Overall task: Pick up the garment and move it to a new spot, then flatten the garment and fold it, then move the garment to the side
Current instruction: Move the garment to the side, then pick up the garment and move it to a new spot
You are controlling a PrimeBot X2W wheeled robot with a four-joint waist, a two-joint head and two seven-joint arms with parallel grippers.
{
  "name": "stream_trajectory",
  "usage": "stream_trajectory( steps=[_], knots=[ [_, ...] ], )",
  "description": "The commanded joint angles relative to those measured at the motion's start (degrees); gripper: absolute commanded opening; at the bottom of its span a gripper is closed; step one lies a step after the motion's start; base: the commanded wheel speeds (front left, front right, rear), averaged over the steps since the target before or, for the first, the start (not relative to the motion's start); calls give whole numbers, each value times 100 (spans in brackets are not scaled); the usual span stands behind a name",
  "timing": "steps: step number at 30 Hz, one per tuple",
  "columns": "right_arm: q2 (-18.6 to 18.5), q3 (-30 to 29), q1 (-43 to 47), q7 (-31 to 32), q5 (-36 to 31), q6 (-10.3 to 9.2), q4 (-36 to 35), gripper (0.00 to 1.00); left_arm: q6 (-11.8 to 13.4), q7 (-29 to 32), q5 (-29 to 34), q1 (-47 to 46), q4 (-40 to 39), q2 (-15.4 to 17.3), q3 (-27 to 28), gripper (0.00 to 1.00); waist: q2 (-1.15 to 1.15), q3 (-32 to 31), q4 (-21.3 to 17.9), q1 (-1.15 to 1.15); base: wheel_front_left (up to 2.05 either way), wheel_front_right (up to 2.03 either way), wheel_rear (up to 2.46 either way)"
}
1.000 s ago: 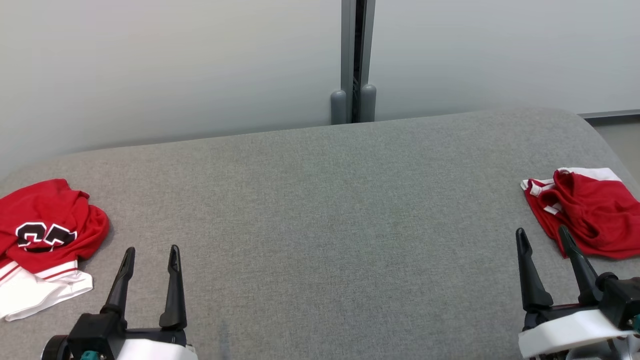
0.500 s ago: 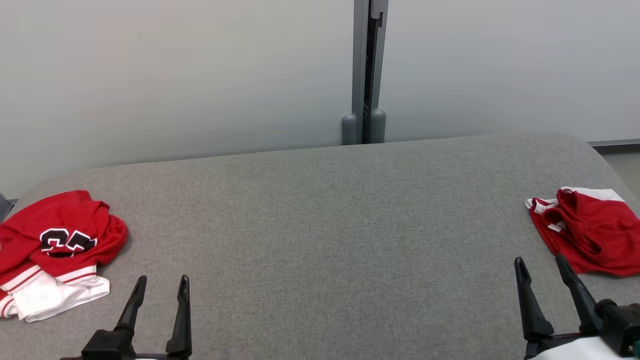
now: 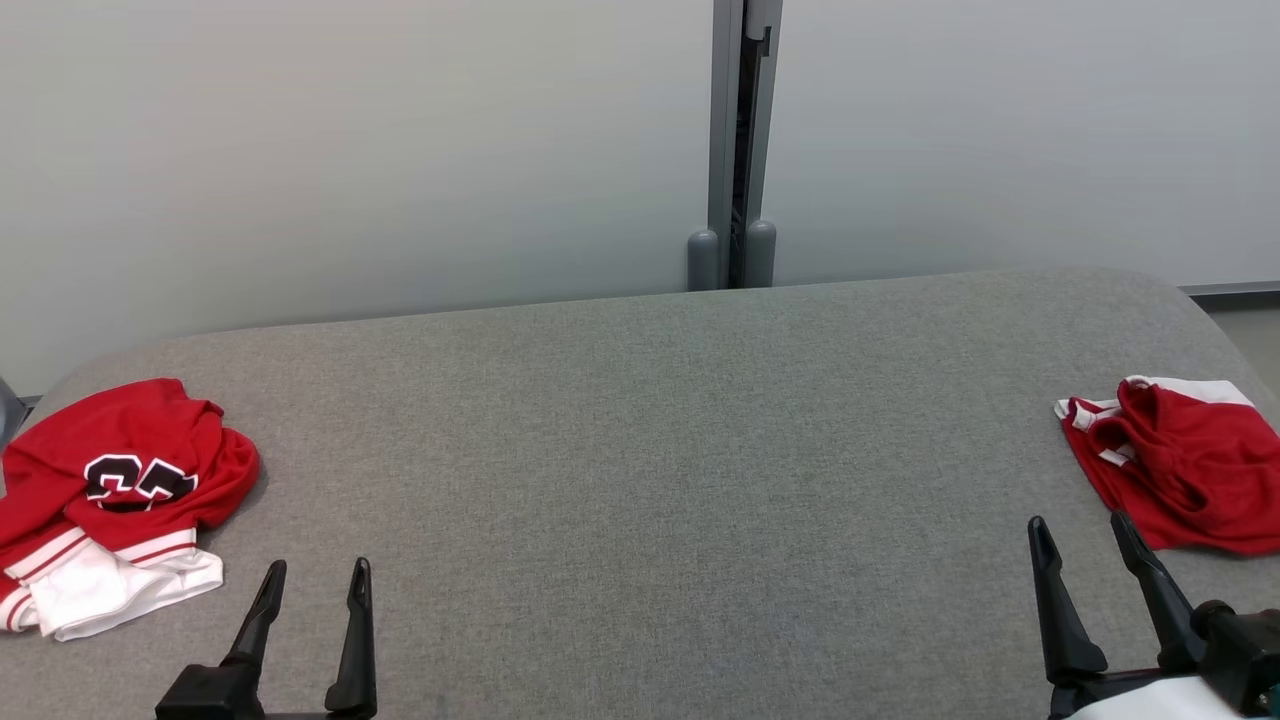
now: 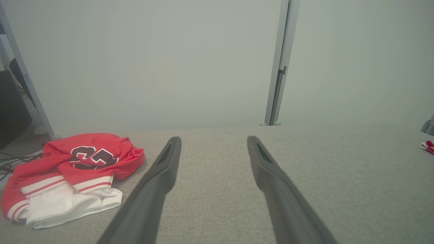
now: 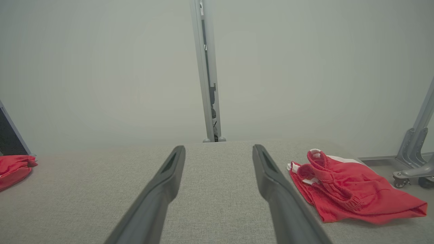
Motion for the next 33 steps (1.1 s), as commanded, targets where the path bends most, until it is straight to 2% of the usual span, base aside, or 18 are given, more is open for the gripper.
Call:
stream_trajectory(
  steps=[1,23,28,33],
  knots=[
    [-1,-1,1,7,-17,1,-17,100,21,-36,-18,-8,15,35,14,100,0,2,0,0,0,0,0],
    [11,-41,-7,15,13,1,36,100,49,-92,-91,-140,87,41,-58,100,0,-10,41,0,0,0,0],
    [11,-102,25,19,-7,1,-8,100,20,-118,-121,-205,67,35,-74,100,0,-12,265,0,0,0,0],
    [12,-72,50,3,21,1,-85,100,-19,-156,-157,-349,7,66,-6,100,0,21,793,0,0,0,0]
  ],
)
